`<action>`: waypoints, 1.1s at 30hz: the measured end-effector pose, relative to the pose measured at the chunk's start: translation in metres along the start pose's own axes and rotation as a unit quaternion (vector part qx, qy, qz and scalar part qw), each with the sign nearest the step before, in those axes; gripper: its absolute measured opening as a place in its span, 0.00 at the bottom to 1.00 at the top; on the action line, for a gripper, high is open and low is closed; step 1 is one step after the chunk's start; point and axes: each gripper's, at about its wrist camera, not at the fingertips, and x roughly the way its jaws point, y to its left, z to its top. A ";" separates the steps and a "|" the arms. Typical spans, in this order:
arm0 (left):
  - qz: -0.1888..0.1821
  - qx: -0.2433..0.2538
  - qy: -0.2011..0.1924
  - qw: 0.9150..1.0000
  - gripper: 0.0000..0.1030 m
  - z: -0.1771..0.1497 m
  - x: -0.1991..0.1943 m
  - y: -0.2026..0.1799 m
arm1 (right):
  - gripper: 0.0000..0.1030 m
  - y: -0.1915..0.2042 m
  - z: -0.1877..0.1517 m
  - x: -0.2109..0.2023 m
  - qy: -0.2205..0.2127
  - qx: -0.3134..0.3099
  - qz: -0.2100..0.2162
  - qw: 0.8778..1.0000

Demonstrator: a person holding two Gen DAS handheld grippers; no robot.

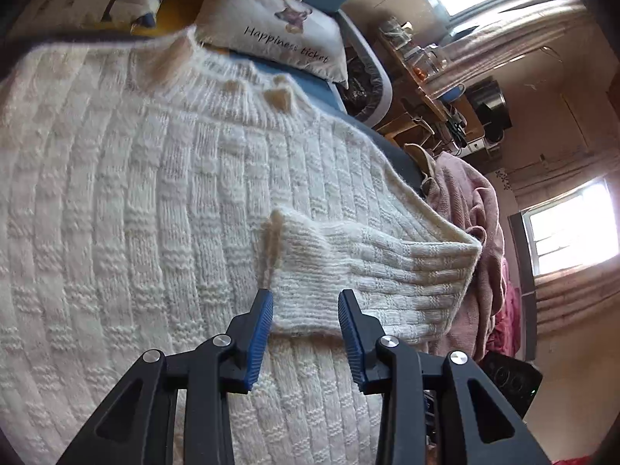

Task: Fold clothes

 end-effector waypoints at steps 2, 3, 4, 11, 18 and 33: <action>-0.004 -0.022 -0.004 1.000 0.34 -0.006 -0.003 0.004 | 0.44 -0.003 -0.002 -0.006 -0.008 0.008 0.005 1.000; -0.011 -0.033 -0.007 0.999 0.34 -0.010 -0.007 0.007 | 0.44 -0.001 -0.002 -0.008 -0.011 0.005 0.003 1.000; -0.020 -0.046 -0.008 0.999 0.34 -0.016 -0.012 0.012 | 0.44 0.001 -0.001 -0.008 -0.011 0.001 0.001 1.000; -0.039 -0.095 -0.016 0.995 0.34 -0.028 -0.007 0.015 | 0.44 0.006 0.000 -0.004 -0.012 -0.014 -0.006 1.000; -0.050 -0.164 -0.035 0.985 0.34 -0.023 0.009 0.020 | 0.44 0.002 0.000 -0.016 -0.016 -0.022 -0.014 1.000; -0.020 -0.106 -0.106 0.988 0.05 -0.005 0.004 -0.031 | 0.40 -0.007 -0.008 -0.054 -0.060 -0.042 -0.068 0.995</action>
